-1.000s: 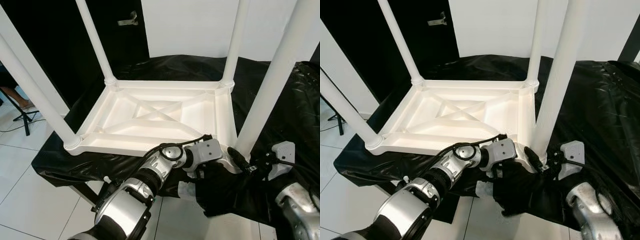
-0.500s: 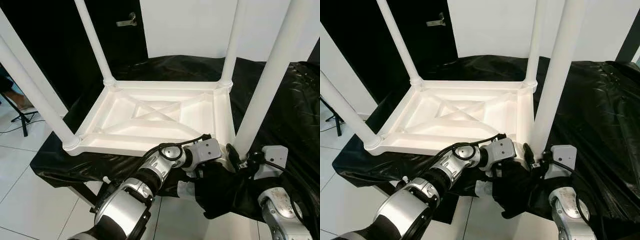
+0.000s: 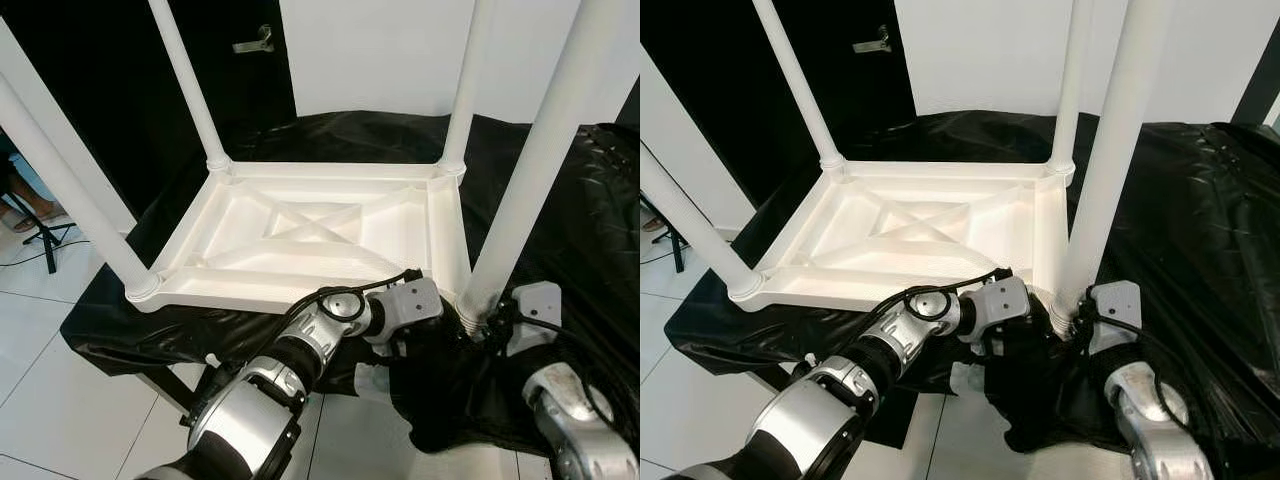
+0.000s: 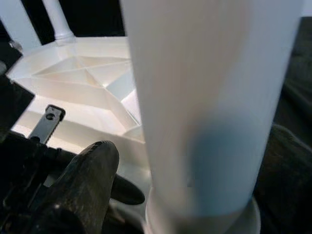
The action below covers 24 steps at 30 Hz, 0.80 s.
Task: Building children table
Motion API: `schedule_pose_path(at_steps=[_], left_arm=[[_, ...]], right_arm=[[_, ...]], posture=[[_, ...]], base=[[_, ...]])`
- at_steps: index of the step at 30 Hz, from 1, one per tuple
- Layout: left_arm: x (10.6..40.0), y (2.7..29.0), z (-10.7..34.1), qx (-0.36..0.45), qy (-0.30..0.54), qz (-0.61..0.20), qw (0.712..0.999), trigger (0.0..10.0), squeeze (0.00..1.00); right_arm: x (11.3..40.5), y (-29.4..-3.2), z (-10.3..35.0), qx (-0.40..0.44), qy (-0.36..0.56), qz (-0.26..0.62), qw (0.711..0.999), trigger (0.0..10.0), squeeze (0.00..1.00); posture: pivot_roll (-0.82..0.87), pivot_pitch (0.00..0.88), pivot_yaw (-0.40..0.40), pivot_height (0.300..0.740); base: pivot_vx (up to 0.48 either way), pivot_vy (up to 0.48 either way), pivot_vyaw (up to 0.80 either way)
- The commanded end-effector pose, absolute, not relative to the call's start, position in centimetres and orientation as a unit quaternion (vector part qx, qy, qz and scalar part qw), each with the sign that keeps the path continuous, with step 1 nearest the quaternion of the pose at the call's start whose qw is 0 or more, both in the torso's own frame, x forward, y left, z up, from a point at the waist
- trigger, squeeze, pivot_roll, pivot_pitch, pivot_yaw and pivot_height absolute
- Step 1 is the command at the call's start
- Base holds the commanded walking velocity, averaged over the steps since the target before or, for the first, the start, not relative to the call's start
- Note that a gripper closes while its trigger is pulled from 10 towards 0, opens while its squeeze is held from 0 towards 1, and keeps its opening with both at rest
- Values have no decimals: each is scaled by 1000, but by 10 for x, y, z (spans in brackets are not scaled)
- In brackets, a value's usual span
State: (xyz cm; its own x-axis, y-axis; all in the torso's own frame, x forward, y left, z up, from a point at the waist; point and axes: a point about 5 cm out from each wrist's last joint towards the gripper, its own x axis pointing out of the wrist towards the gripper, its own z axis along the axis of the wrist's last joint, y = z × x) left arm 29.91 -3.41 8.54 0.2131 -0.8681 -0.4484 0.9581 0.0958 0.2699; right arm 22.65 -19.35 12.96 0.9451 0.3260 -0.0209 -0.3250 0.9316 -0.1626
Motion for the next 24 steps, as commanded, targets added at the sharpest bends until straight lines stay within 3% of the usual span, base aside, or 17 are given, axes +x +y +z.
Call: schedule_pose_path(at_steps=[1,6,7,11,17,24], left_arm=[[284,-23,38,283,166,-523,786,10000,0],[284,-22,37,285,167,-522,787,10000,0],[285,-21,37,284,168,-521,787,10000,0],[284,-21,37,283,168,-519,789,10000,0],[285,-21,37,281,168,-518,790,10000,0],[286,-20,38,282,167,-518,790,10000,0]], right_arm=[[228,-197,135,-87,-9,205,975,10000,0],[233,-204,144,-110,-9,244,963,10000,0],[233,-205,144,-115,-1,256,960,0,0],[229,-210,133,-110,56,291,949,0,0],[228,-212,129,-87,62,269,957,0,0],[226,-192,120,-46,3,109,993,0,0]], posture=[[15,0,80,740],[19,0,76,740],[21,0,74,740],[30,0,68,740],[33,0,67,740],[29,0,72,740]], base=[[0,0,0],[0,0,0],[0,0,0],[0,0,0],[0,0,0],[0,0,0]])
